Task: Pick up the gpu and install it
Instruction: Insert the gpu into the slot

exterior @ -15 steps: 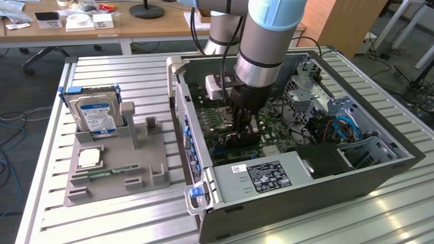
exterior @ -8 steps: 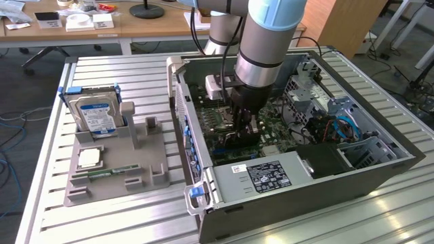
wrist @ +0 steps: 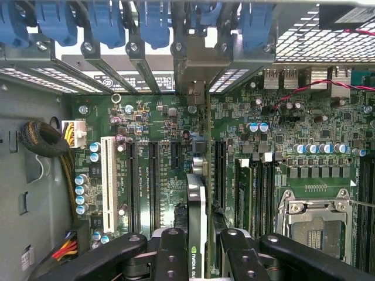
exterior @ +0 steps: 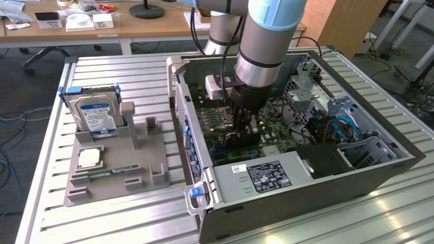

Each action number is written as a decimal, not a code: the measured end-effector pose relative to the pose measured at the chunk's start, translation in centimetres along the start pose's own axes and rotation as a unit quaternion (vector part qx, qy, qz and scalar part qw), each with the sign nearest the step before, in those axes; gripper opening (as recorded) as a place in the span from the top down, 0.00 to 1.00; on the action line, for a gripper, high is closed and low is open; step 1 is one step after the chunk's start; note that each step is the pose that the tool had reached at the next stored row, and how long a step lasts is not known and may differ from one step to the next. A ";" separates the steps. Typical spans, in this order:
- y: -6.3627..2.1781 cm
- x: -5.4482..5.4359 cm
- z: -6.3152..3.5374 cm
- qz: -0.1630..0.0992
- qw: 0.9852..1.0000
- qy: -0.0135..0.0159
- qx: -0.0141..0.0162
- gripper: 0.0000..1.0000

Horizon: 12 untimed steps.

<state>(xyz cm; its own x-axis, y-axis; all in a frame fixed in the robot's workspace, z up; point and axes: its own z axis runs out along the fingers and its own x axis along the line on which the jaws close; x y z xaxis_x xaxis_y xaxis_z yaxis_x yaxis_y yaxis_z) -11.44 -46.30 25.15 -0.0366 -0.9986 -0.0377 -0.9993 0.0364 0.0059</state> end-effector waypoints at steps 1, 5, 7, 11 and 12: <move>0.07 0.0 0.02 0.000 1.000 0.000 0.000 0.74; 0.25 0.1 0.03 0.000 1.000 0.000 0.000 0.74; 0.26 0.1 0.03 0.000 1.000 0.000 0.000 0.74; 0.27 0.1 0.10 0.000 1.000 0.000 0.000 0.74; 0.26 0.1 0.11 0.000 1.000 0.000 0.000 0.74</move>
<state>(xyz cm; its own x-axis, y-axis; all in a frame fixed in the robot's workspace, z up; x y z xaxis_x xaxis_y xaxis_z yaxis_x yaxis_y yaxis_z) -11.71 -46.37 25.04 -0.0365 -0.9986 -0.0381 -0.9993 0.0363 0.0061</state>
